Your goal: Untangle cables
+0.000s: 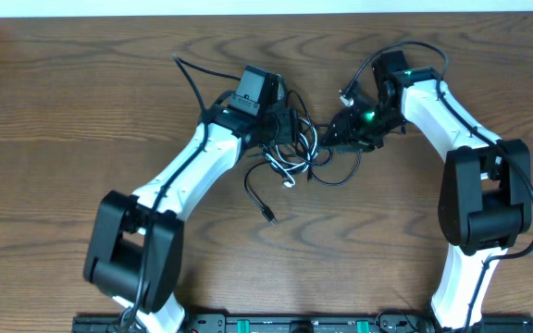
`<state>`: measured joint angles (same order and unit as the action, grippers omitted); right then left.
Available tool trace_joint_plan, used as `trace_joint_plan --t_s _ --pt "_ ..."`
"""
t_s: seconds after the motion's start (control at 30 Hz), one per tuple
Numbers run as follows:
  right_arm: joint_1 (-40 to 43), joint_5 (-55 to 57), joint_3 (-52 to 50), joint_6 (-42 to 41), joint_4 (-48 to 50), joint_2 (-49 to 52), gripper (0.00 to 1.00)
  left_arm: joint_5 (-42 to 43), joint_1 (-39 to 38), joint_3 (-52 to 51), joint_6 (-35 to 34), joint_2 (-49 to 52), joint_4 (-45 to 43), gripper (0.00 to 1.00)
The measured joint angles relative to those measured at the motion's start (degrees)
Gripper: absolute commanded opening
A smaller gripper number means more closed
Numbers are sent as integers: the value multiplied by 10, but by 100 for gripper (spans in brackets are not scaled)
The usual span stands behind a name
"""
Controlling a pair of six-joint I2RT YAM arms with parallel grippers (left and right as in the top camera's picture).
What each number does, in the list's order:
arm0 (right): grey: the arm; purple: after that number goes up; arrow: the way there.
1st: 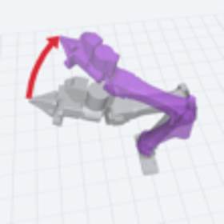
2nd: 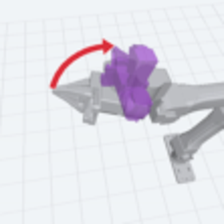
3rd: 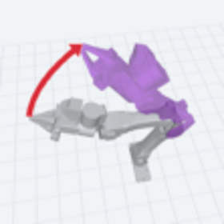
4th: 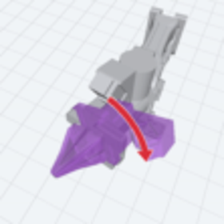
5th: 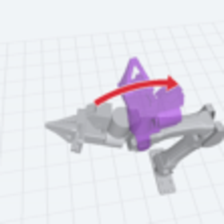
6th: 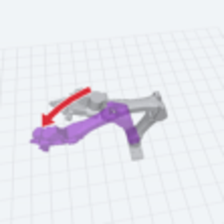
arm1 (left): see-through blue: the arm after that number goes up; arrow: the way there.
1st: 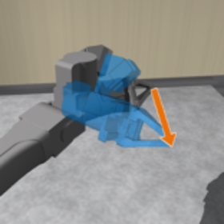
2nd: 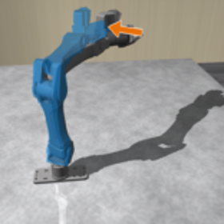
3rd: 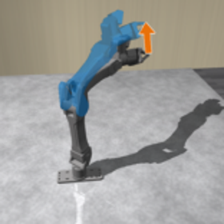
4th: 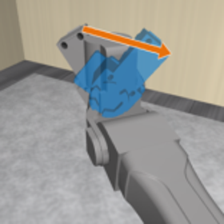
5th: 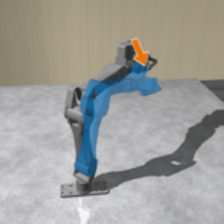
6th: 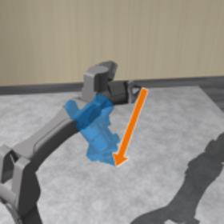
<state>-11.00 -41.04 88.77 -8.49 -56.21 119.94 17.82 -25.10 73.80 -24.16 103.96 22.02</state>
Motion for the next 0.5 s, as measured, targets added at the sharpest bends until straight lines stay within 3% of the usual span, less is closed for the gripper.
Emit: trace_joint_plan --t_s 0.23,0.4,0.5 --pt "-7 18 0 7 -37 0 36 0 -9 0 0 62 -39 58" --pt "-22 46 0 0 -40 0 30 0 -24 0 -1 84 -58 21" --pt "-31 56 0 -3 -39 0 29 1 -30 0 -6 93 -59 13"
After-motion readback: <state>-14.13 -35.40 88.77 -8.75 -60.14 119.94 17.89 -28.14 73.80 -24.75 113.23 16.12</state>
